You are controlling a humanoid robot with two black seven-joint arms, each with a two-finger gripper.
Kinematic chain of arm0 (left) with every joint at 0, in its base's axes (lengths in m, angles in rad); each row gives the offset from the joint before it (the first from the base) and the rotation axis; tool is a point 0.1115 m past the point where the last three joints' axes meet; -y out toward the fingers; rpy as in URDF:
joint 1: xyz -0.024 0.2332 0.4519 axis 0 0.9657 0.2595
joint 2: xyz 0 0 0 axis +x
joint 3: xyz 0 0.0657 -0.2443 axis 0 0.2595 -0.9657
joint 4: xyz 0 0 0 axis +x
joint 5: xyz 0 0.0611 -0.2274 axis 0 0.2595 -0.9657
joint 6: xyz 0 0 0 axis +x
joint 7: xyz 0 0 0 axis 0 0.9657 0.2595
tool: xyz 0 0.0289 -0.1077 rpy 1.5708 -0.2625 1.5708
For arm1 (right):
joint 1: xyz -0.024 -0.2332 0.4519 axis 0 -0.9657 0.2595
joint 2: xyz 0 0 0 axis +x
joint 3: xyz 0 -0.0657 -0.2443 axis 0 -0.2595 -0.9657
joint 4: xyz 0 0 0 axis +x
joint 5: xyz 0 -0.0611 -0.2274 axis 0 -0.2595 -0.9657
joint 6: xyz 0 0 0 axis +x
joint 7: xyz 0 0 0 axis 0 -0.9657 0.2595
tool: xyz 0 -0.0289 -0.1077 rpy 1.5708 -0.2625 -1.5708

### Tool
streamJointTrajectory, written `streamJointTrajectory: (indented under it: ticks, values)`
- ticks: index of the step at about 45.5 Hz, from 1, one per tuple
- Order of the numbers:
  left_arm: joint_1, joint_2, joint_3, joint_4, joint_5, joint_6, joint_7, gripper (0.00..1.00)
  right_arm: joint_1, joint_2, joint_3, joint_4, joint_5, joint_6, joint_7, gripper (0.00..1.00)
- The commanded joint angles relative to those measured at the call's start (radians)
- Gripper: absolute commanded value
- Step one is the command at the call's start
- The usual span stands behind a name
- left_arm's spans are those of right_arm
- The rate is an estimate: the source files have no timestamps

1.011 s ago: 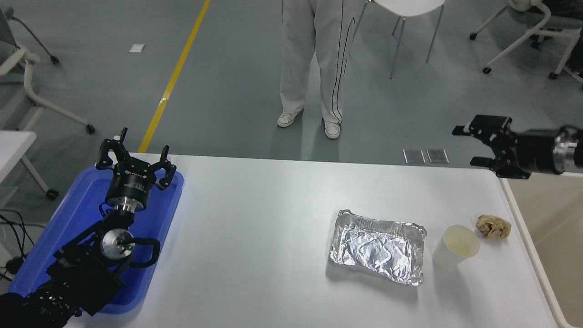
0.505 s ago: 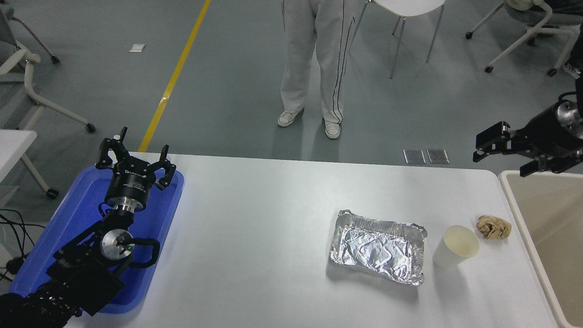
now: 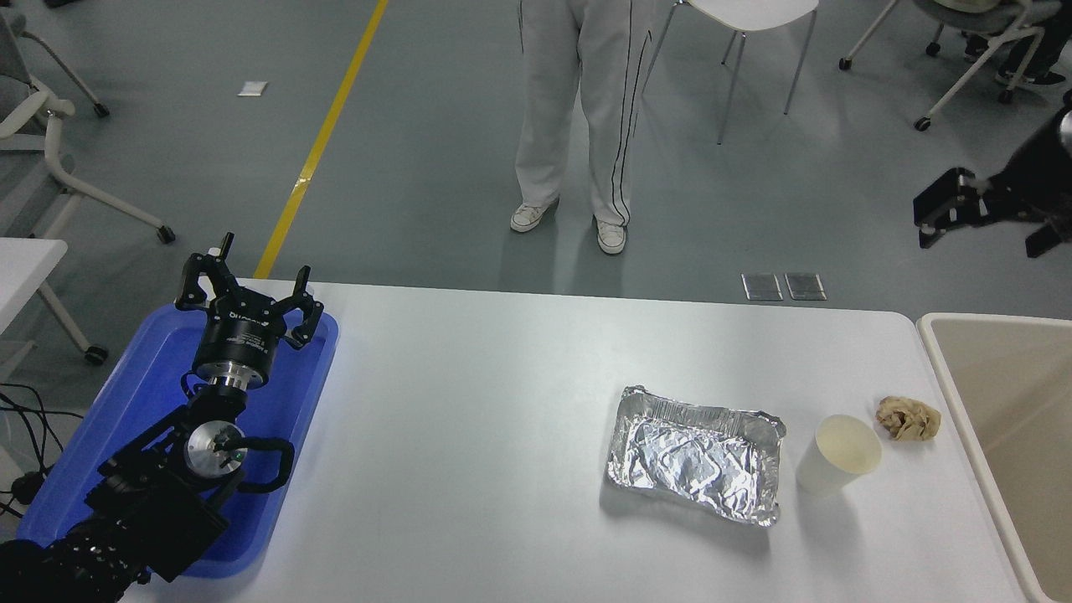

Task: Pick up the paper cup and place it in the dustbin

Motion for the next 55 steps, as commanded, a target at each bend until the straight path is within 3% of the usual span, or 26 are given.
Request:
streamJointTrajectory:
  ticks: [1, 27, 55]
  values:
    - [0.000, 0.000, 0.000, 0.000, 0.000, 0.000, 0.000, 1.00, 0.052, 0.003, 0.000, 0.052, -0.053, 0.002, -0.009, 1.00]
    - [0.000, 0.000, 0.000, -0.002, 0.000, 0.000, -0.001, 1.00, -0.004, -0.004, -0.006, 0.060, -0.053, 0.002, -0.009, 1.00]
    - [0.000, 0.000, 0.000, -0.002, 0.000, 0.000, -0.001, 1.00, -0.431, -0.004, 0.188, 0.045, -0.061, 0.002, -0.007, 1.00]
